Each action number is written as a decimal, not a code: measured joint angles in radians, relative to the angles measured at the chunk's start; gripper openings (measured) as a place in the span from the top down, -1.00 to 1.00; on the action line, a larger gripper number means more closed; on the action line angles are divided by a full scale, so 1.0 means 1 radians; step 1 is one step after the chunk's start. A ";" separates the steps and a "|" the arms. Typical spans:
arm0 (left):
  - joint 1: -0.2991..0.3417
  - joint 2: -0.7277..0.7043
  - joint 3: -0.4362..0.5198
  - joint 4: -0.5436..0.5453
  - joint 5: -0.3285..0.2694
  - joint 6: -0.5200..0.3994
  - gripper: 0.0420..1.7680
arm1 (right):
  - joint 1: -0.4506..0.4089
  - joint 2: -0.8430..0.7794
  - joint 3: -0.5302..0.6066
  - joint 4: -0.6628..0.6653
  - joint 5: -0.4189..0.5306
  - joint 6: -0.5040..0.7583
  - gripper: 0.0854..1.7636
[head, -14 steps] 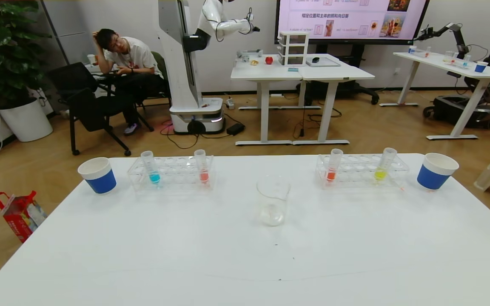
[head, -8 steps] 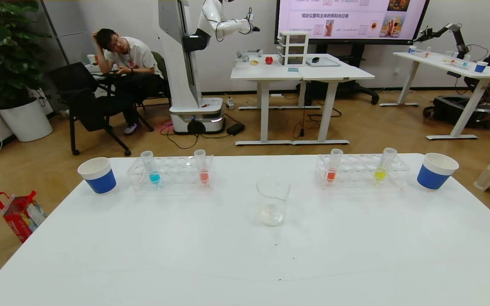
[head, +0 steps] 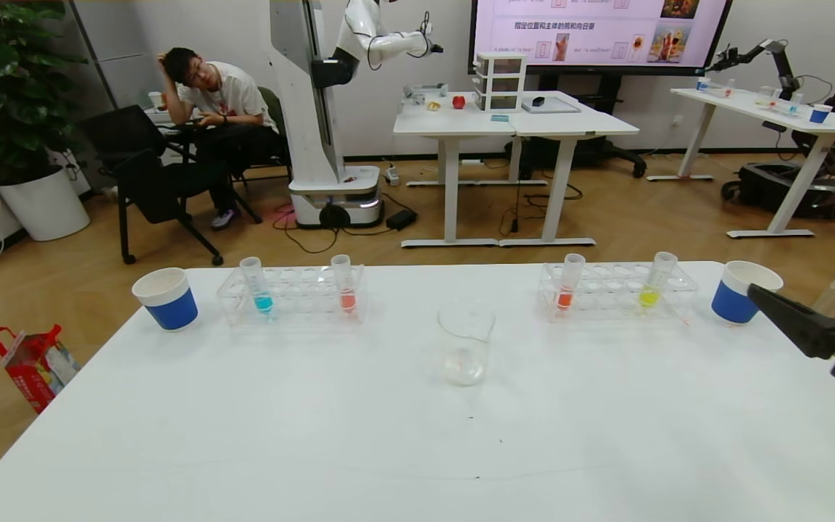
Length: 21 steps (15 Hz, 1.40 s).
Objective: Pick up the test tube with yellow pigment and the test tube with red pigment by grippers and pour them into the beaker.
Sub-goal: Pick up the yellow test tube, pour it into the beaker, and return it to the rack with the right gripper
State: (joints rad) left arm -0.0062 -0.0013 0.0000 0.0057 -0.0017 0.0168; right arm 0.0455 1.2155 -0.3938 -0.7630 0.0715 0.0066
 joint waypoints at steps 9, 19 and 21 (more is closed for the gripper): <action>0.000 0.000 0.000 0.000 0.000 0.000 -0.98 | -0.144 0.679 -0.085 -0.650 0.106 0.012 -0.97; 0.000 0.000 0.000 0.000 0.000 0.000 -0.98 | -0.161 0.975 -0.363 -0.660 0.137 0.013 -0.97; 0.000 0.000 0.000 0.000 0.000 0.000 -0.98 | -0.174 1.025 -0.421 -0.659 0.145 0.012 -0.97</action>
State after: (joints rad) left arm -0.0062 -0.0013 0.0000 0.0057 -0.0017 0.0168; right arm -0.1289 2.2409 -0.8145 -1.4219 0.2164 0.0187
